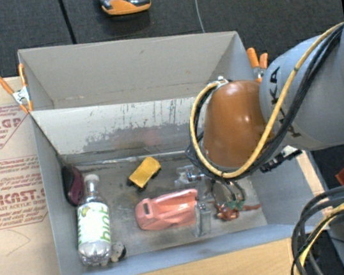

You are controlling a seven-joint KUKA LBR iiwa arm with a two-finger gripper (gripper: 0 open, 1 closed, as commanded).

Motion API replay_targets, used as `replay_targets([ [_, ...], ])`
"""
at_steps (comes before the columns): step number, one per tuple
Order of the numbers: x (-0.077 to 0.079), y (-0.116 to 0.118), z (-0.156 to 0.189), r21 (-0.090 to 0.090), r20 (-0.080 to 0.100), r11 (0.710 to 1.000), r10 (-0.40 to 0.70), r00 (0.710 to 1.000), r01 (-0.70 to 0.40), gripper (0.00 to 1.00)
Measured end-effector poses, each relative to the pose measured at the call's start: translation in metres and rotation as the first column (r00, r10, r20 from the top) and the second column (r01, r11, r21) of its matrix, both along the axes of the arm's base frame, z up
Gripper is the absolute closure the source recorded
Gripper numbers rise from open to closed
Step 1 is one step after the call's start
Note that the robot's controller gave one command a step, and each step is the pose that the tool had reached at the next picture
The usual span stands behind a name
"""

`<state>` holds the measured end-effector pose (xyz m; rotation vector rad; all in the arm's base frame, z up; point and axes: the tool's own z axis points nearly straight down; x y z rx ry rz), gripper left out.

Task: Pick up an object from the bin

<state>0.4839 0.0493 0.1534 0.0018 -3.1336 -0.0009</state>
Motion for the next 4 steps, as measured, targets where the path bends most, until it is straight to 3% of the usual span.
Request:
replay_targets([
  [2, 0.004, 0.000, 0.002, 0.001, 0.009, 1.000, 0.004, 1.000, -0.004, 0.00],
  [3, 0.004, 0.012, 0.035, -0.001, 0.000, 0.999, 0.053, 0.999, -0.053, 0.00],
  [4, 0.012, 0.004, 0.052, -0.001, 0.021, 0.993, 0.120, 0.993, -0.120, 0.00],
])
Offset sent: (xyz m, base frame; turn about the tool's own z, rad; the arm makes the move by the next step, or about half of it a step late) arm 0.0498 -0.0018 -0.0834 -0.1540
